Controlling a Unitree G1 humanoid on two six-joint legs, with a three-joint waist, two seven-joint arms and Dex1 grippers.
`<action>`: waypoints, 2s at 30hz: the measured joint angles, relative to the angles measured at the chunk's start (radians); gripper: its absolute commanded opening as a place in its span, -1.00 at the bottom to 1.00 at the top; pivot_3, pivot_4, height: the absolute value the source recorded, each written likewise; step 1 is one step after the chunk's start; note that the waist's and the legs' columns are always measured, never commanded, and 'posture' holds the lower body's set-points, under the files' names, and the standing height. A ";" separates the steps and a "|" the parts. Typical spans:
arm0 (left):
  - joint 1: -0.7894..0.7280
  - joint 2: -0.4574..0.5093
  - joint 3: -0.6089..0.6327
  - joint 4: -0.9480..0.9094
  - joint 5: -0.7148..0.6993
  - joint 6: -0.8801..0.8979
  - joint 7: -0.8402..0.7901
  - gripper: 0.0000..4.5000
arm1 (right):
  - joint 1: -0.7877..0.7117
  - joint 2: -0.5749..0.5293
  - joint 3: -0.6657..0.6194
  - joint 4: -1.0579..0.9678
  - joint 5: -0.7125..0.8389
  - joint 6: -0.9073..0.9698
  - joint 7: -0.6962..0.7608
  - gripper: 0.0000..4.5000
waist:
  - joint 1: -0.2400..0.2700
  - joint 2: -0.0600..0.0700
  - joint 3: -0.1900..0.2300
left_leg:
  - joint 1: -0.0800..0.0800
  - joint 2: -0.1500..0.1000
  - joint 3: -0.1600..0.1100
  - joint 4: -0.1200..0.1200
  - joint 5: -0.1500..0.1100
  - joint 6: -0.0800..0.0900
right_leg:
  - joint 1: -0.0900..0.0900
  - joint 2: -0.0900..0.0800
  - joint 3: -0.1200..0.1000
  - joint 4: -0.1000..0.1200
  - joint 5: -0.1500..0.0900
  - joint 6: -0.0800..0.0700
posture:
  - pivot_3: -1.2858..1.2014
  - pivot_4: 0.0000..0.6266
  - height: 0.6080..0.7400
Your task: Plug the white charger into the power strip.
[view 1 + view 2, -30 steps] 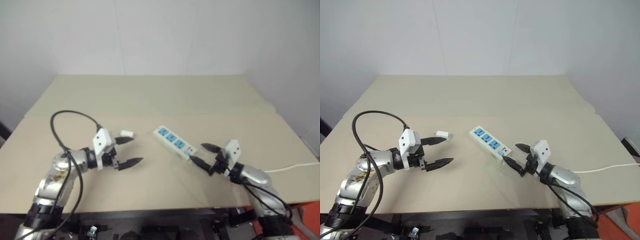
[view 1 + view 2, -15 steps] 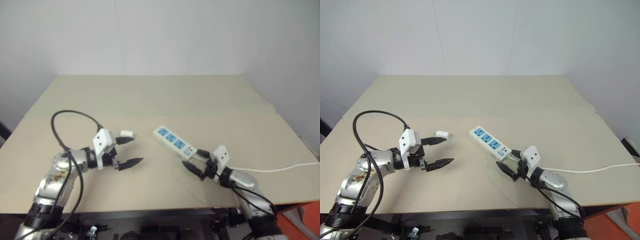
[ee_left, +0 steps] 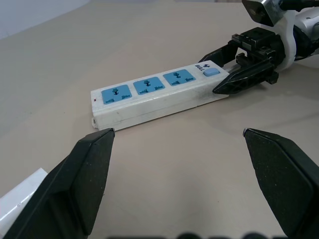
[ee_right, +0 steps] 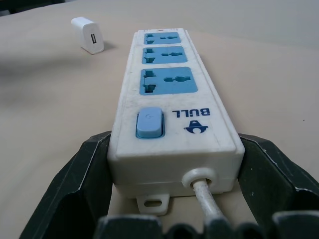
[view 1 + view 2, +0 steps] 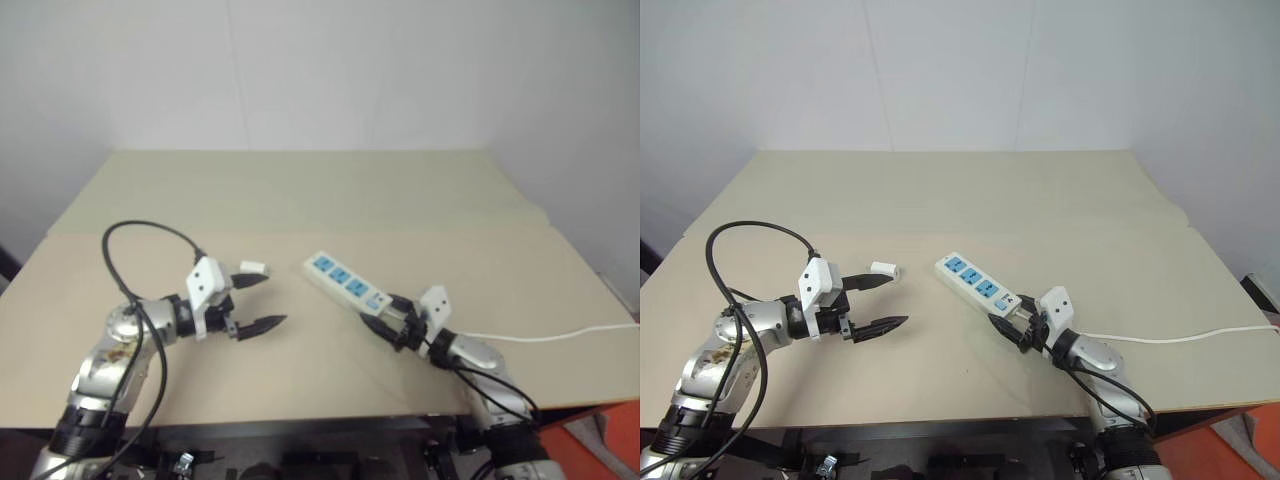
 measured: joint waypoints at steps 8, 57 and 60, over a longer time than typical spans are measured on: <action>-0.137 -0.004 -0.028 0.059 0.027 -0.001 0.000 1.00 | 0.014 -0.059 0.043 -0.018 0.012 -0.027 0.148 0.53 | 0.001 0.000 0.000 | 0.000 0.000 0.000 0.000 0.000 0.000 | 0.001 0.001 0.000 0.000 0.000 0.000 | 0.03 -0.52 1.00; -1.145 -0.270 -0.595 1.539 0.966 -0.444 -0.165 1.00 | -0.139 -0.089 0.143 0.176 -0.030 -0.167 0.311 0.53 | -0.022 -0.004 0.001 | -0.001 0.000 -0.002 0.002 0.000 0.001 | 0.001 0.003 0.000 0.001 0.000 0.001 | 0.03 -0.52 1.00; -1.138 -0.279 -0.593 1.540 0.978 -0.446 -0.165 1.00 | -0.128 -0.092 0.146 0.164 -0.033 -0.163 0.295 0.53 | -0.022 -0.004 0.001 | -0.001 0.000 -0.002 0.002 0.000 0.001 | 0.001 0.003 0.000 0.001 0.000 0.001 | 0.03 -0.52 1.00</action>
